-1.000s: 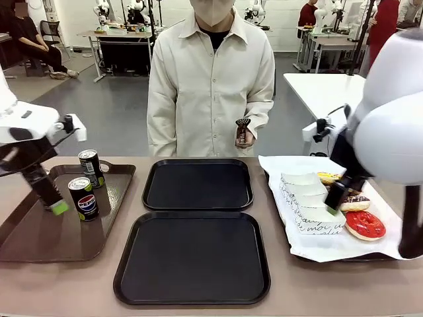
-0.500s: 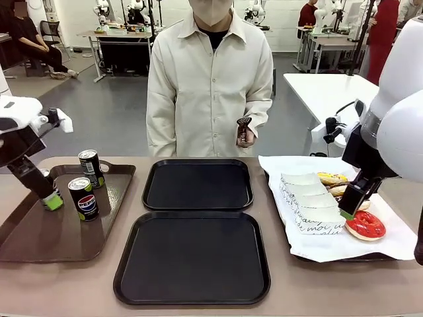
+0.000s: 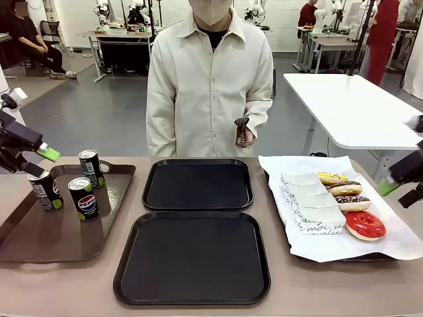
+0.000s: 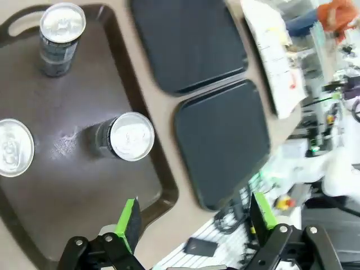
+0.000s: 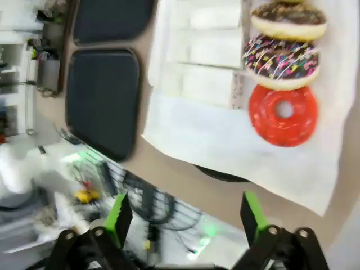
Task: Set up donuts and drinks on trays.
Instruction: Pick up one Pepsi coke and place it on the Flat Tray.
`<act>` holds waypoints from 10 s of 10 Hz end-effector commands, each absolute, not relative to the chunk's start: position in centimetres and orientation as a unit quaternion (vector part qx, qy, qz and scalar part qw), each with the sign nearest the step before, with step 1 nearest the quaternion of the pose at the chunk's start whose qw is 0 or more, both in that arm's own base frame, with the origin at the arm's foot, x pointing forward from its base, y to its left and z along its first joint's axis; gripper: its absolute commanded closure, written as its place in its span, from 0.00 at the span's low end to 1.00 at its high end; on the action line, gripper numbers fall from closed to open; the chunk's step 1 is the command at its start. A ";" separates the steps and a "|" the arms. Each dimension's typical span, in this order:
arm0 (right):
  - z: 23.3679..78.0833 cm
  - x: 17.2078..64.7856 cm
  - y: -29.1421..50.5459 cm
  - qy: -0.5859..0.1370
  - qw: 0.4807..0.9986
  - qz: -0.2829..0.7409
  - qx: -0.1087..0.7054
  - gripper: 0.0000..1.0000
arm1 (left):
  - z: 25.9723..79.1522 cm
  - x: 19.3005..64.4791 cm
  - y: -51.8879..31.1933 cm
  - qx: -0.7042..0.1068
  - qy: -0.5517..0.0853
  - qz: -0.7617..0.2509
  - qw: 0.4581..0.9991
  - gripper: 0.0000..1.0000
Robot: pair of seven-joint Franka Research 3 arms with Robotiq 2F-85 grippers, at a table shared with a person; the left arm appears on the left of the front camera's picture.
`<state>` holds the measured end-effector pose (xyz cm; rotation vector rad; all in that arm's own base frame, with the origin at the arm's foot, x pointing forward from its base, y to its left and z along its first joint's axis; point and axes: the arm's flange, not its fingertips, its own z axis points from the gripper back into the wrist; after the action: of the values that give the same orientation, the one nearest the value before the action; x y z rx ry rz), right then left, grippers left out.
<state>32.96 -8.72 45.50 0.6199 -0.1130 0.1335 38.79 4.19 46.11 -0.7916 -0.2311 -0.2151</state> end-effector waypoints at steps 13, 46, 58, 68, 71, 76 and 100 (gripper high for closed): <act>46.5 28.0 -23.2 -0.123 0.867 -0.083 0.475 0.00 | 42.4 34.7 27.2 -0.534 -0.155 0.095 0.826 0.00; 46.3 27.9 -23.2 -0.128 0.860 -0.097 0.485 0.00 | 51.8 40.1 -1.7 -0.098 -0.141 0.042 0.984 0.00; 46.3 27.9 -23.2 -0.128 0.860 -0.097 0.485 0.00 | 45.3 39.8 -8.3 -0.047 -0.153 -0.003 0.987 0.00; 46.3 27.9 -23.2 -0.128 0.860 -0.097 0.485 0.00 | 40.4 45.3 -10.5 0.042 -0.061 0.010 0.997 0.00; 46.3 27.9 -23.2 -0.128 0.860 -0.097 0.485 0.00 | 39.5 45.8 -9.5 0.023 -0.046 0.029 0.998 0.00; 46.3 27.9 -23.2 -0.128 0.860 -0.097 0.485 0.00 | 39.7 45.5 -9.6 -0.018 -0.035 0.038 0.998 0.64; 46.3 27.9 -23.2 -0.128 0.860 -0.097 0.485 0.00 | 46.7 28.0 -25.3 -0.027 -0.093 -0.157 0.983 0.41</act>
<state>27.89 -23.09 46.22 1.0014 -0.2584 -0.2099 26.91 -24.28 47.02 -0.0323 -0.1690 -0.3132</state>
